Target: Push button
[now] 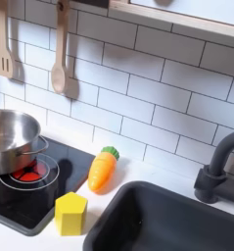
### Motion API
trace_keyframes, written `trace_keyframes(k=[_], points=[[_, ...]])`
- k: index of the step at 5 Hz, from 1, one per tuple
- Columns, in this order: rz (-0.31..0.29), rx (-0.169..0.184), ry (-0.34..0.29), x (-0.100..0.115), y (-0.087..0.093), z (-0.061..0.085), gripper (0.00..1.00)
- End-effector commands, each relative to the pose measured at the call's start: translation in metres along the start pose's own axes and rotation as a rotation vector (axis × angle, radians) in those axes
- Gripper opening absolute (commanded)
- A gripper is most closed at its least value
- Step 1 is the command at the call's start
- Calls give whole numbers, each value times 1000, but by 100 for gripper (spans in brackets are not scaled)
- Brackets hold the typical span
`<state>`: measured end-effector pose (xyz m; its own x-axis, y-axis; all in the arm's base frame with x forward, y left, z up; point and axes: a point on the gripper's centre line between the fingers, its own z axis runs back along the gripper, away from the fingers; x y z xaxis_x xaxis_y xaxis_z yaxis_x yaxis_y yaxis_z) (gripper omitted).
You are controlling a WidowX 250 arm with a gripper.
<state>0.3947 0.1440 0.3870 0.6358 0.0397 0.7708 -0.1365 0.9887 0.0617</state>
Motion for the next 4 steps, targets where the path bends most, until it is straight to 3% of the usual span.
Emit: trace_keyframes(k=[1,4], points=[[-11,1,-7,5,-1,-3,0],[-19,7,-2,6,0,-3,0]])
